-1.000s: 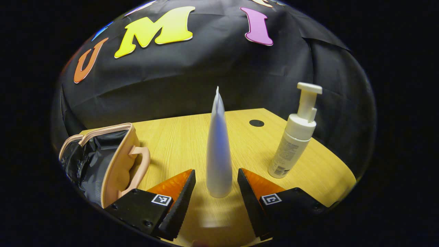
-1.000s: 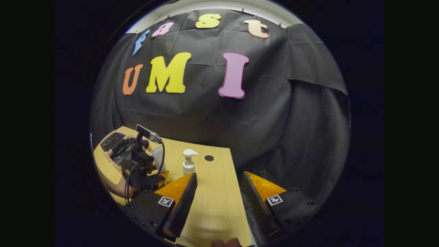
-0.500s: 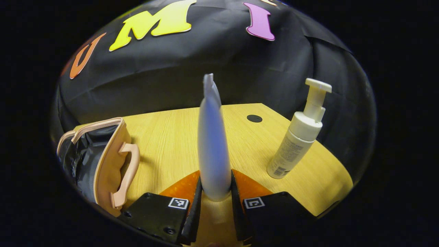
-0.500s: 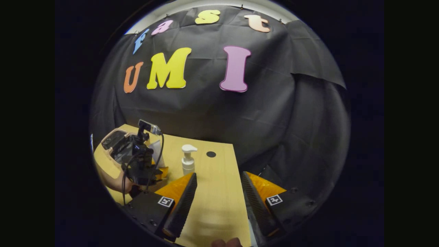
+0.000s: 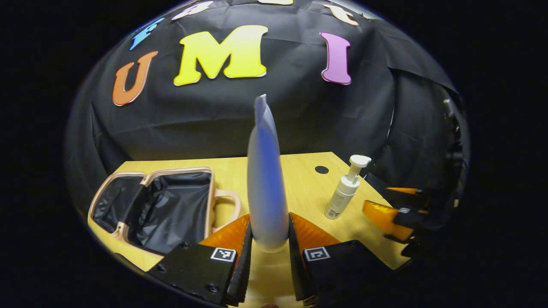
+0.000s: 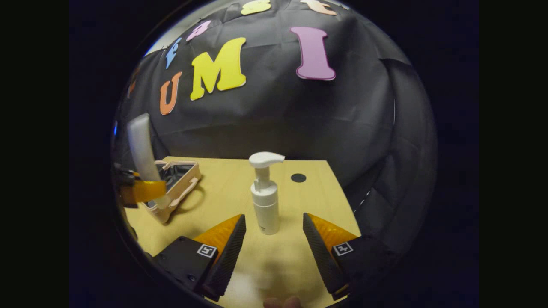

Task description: First open the suitcase, pack the skin care products into it, and then close the suitcase.

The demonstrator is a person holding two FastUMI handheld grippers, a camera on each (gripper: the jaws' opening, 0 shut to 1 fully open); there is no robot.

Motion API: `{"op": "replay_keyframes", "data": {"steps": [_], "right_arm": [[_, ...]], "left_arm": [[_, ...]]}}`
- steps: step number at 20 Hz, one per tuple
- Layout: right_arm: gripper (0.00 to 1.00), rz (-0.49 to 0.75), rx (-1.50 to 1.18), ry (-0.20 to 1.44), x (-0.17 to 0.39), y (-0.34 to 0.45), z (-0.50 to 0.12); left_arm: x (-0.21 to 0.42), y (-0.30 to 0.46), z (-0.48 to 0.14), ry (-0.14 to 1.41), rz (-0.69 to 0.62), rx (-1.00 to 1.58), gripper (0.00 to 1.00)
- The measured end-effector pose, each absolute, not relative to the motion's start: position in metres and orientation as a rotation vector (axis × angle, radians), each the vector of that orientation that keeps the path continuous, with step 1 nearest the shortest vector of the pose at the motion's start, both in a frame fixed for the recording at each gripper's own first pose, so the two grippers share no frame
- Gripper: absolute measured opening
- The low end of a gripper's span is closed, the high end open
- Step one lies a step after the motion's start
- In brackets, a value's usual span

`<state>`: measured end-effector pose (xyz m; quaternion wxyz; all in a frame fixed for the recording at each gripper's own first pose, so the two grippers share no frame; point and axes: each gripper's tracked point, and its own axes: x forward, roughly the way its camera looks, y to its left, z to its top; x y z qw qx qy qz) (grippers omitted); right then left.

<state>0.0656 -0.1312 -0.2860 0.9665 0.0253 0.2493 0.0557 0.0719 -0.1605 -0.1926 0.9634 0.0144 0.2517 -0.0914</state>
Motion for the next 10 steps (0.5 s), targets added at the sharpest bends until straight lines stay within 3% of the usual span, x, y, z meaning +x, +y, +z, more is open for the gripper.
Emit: {"op": "replay_keyframes", "data": {"steps": [6, 8, 10], "right_arm": [[0.79, 0.129, 0.015, 0.521, 0.110, -0.113, -0.325], [0.67, 0.120, 0.002, 0.522, 0.115, -0.111, -0.331], [0.63, 0.111, -0.025, 0.519, 0.119, -0.111, -0.336]], "left_arm": [[0.033, -0.086, -0.159, 0.521, -0.021, 0.015, 0.43], [0.027, -0.060, -0.155, 0.516, 0.044, 0.020, 0.44], [0.021, -0.030, -0.152, 0.519, 0.106, 0.013, 0.44]]}}
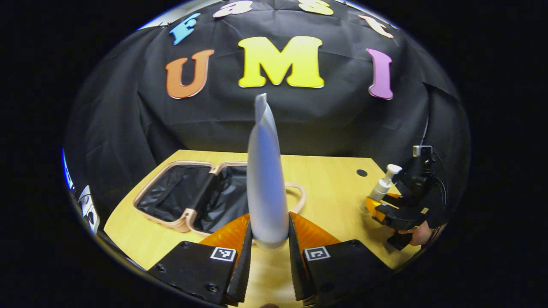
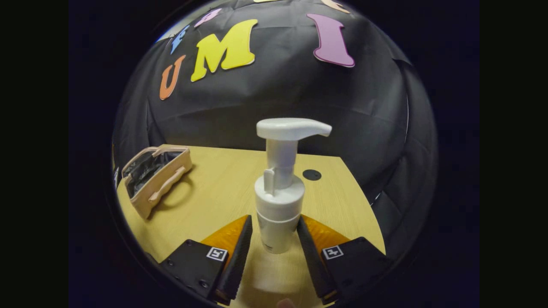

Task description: First open the suitcase, pack the skin care products into it, and then close the suitcase.

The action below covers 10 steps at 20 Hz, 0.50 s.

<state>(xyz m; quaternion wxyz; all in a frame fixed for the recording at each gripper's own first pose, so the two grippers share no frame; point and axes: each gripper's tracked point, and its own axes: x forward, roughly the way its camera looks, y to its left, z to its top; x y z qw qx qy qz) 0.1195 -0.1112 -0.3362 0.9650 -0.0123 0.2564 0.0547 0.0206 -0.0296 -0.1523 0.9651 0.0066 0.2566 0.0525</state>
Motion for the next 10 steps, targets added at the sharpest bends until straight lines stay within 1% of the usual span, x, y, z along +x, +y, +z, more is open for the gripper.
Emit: {"op": "replay_keyframes", "data": {"steps": [1, 3, 4, 5, 8, 10], "right_arm": [[0.60, 0.107, -0.035, 0.525, 0.121, -0.111, -0.339], [0.61, 0.095, -0.056, 0.521, 0.123, -0.113, -0.340], [0.52, 0.089, -0.055, 0.532, 0.124, -0.112, -0.340], [0.52, 0.081, -0.055, 0.537, 0.128, -0.112, -0.341], [0.48, 0.050, -0.038, 0.571, 0.121, -0.112, -0.330], [0.46, 0.049, -0.010, 0.568, 0.107, -0.107, -0.303]], "left_arm": [[0.019, -0.017, -0.153, 0.527, 0.126, 0.009, 0.44], [0.016, 0.004, -0.153, 0.536, 0.151, 0.010, 0.44], [0.017, 0.012, -0.152, 0.538, 0.155, 0.011, 0.44], [0.019, 0.018, -0.151, 0.540, 0.152, 0.009, 0.44], [0.035, 0.036, -0.151, 0.541, 0.109, 0.016, 0.43], [0.046, 0.035, -0.153, 0.555, 0.029, -0.014, 0.44]]}}
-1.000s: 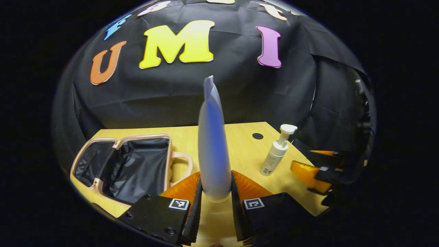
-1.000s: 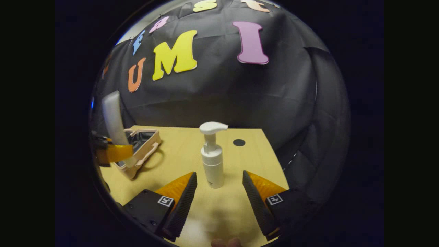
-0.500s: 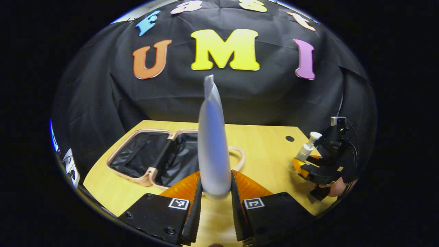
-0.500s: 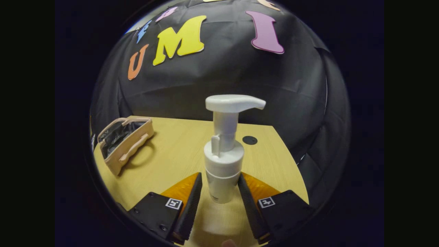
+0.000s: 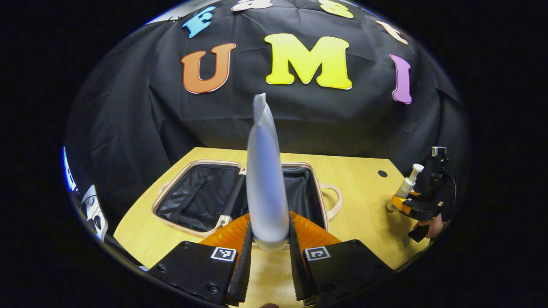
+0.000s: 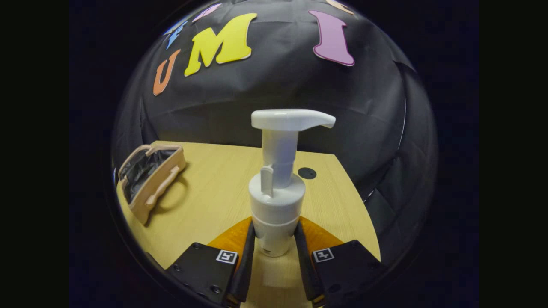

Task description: First open the suitcase, pack the skin care products into it, and then close the suitcase.

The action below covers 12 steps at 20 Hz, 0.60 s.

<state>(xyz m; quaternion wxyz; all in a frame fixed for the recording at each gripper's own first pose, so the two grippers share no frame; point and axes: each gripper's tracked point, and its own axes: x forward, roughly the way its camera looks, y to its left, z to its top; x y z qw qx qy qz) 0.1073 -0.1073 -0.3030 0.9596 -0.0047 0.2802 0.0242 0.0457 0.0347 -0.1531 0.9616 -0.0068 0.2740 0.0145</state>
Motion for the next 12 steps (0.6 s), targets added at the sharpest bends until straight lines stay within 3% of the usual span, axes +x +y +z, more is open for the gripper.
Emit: {"op": "replay_keyframes", "data": {"steps": [3, 4, 5, 9, 10, 11, 12], "right_arm": [[0.46, 0.077, 0.035, 0.539, 0.078, -0.094, -0.246], [0.46, 0.098, 0.039, 0.528, 0.068, -0.086, -0.227], [0.46, 0.118, 0.032, 0.517, 0.057, -0.079, -0.207], [0.46, 0.209, 0.085, 0.536, 0.013, -0.044, -0.155], [0.46, 0.222, 0.126, 0.556, 0.002, -0.035, -0.148], [0.46, 0.227, 0.169, 0.571, -0.007, -0.027, -0.139], [0.46, 0.223, 0.206, 0.578, -0.014, -0.020, -0.133]], "left_arm": [[0.058, 0.043, -0.162, 0.591, -0.053, -0.020, 0.43], [0.062, 0.046, -0.168, 0.608, -0.080, -0.025, 0.50], [0.068, 0.048, -0.174, 0.630, -0.103, -0.029, 0.44], [0.103, 0.070, -0.225, 0.800, -0.224, -0.044, 0.41], [0.111, 0.074, -0.240, 0.850, -0.255, -0.059, 0.41], [0.117, 0.077, -0.257, 0.910, -0.275, -0.065, 0.48], [0.124, 0.083, -0.273, 0.962, -0.287, -0.044, 0.41]]}}
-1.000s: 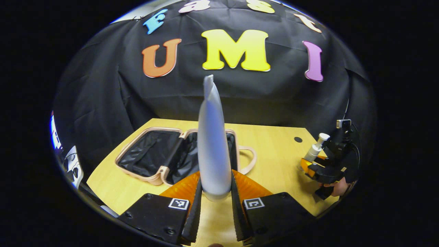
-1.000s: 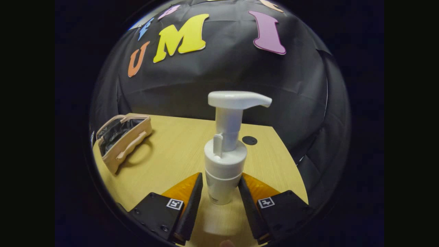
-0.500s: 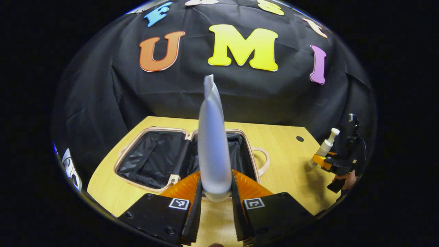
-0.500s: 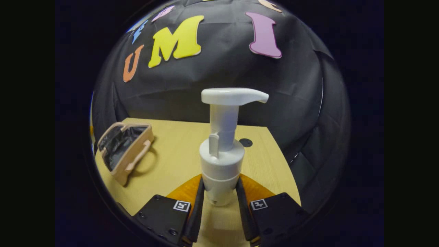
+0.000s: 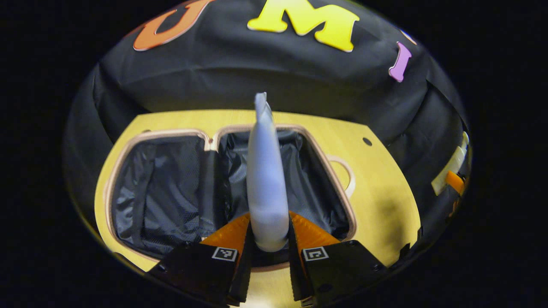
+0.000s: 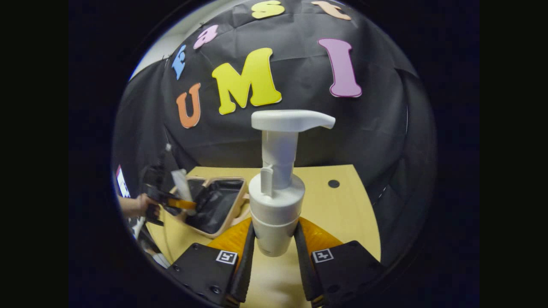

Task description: First open the suitcase, pack the skin care products into it, and then close the suitcase.

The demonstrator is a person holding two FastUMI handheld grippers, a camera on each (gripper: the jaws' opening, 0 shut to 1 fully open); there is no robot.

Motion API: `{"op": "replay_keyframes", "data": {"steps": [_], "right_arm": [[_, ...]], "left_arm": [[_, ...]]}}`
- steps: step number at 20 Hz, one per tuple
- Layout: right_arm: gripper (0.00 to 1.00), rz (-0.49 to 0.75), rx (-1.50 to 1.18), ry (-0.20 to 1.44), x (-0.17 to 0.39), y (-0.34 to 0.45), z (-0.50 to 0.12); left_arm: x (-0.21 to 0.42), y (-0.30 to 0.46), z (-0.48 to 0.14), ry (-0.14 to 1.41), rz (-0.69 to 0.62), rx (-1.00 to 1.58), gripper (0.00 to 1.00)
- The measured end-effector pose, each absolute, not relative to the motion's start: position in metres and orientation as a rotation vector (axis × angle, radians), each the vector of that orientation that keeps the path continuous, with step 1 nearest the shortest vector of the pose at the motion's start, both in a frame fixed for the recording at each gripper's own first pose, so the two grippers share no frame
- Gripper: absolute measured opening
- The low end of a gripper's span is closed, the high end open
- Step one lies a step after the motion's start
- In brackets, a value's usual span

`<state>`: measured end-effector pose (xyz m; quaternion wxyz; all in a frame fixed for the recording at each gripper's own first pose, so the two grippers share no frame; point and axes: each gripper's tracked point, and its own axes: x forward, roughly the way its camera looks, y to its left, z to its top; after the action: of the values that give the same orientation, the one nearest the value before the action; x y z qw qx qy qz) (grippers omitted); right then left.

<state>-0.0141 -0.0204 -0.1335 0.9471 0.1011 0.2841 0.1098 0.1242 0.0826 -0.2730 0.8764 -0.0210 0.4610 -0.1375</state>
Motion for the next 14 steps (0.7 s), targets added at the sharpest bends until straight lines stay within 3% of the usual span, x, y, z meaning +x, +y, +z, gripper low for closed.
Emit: {"op": "replay_keyframes", "data": {"steps": [4, 11, 12, 13, 14], "right_arm": [[0.46, 0.215, 0.177, 0.587, -0.037, -0.008, -0.120], [0.46, 0.275, 0.161, 0.645, -0.059, 0.026, -0.123], [0.46, 0.292, 0.152, 0.644, -0.061, 0.032, -0.121], [0.46, 0.307, 0.137, 0.640, -0.061, 0.038, -0.119], [0.46, 0.321, 0.121, 0.632, -0.063, 0.042, -0.115]], "left_arm": [[0.136, 0.089, -0.315, 1.093, -0.324, -0.036, 0.41], [0.143, 0.089, -0.337, 1.339, -0.215, 0.036, 0.41], [0.141, 0.090, -0.341, 1.378, -0.188, 0.026, 0.34], [0.138, 0.092, -0.346, 1.419, -0.165, 0.012, 0.41], [0.135, 0.092, -0.346, 1.441, -0.159, 0.001, 0.42]]}}
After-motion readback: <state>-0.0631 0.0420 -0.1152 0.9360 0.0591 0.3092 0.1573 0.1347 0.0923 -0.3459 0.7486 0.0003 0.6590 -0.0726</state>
